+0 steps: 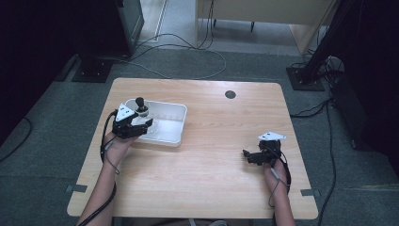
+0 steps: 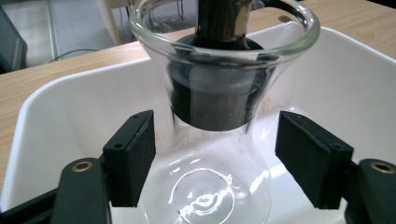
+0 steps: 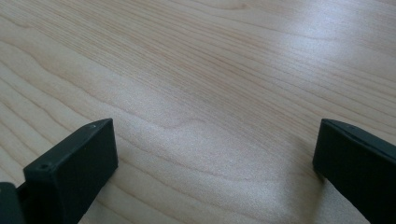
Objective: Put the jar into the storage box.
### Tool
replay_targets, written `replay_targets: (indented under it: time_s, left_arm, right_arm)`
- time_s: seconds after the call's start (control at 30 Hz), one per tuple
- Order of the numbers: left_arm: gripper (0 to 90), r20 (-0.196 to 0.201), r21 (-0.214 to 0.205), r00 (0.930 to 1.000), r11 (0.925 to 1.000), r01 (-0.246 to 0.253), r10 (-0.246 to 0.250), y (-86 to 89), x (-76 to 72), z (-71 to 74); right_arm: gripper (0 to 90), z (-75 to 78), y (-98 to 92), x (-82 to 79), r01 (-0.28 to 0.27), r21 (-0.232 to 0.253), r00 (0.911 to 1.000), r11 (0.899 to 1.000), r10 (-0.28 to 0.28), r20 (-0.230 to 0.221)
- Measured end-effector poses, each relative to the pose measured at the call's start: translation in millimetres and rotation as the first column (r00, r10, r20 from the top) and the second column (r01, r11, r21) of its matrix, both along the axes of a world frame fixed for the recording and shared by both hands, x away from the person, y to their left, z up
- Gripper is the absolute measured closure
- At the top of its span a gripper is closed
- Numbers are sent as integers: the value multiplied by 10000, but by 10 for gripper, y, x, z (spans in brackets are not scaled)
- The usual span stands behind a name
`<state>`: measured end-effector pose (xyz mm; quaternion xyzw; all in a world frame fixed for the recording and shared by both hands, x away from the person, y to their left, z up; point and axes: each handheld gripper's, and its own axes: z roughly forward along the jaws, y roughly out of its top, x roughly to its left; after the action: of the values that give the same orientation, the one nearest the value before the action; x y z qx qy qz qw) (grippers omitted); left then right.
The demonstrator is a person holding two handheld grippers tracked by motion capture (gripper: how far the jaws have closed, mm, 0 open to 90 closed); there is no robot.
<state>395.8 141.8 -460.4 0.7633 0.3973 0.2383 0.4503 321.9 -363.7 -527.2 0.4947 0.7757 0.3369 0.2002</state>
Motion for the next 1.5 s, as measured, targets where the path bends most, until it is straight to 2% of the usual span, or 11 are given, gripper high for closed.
replay_targets:
  time_s: [0.23, 0.37, 0.57, 0.73, 1.03, 1.33, 1.5]
  left_arm:
    - [261, -627, -164, 9974, 9993, 346, -355, 62, 3, 27]
    - [261, -776, -161, 9959, 9988, 460, -471, 86, -7, 40]
    - [260, -784, 141, 9941, 9970, 762, -748, 83, -31, 47]
    - [217, -671, 402, 9930, 9941, 1003, -975, 80, -55, 61]
    - [217, -845, 646, 9875, 9883, 1384, -1328, 105, -94, 64]
    - [217, -971, 702, 9832, 9844, 1615, -1544, 149, -134, 68]
    - [217, -932, 805, 9818, 9816, 1733, -1657, 173, -160, 66]
  right_arm:
    - [0, 1, 1, -1, 10, 7, 10000, 10000, -10, -14]
    - [0, 0, 1, -1, 11, 6, 10000, 10000, -11, -12]
    - [0, 0, 2, -2, 24, 9, 10000, 10000, -24, -8]
    - [0, 0, 2, -2, 24, 8, 10000, 10000, -24, -10]
    - [0, 0, 2, -4, 37, 6, 10000, 10000, -37, -4]
    - [0, 0, 2, -4, 34, 5, 10000, 10000, -34, -1]
    - [0, 0, 2, -5, 39, 0, 10000, 10000, -39, 4]
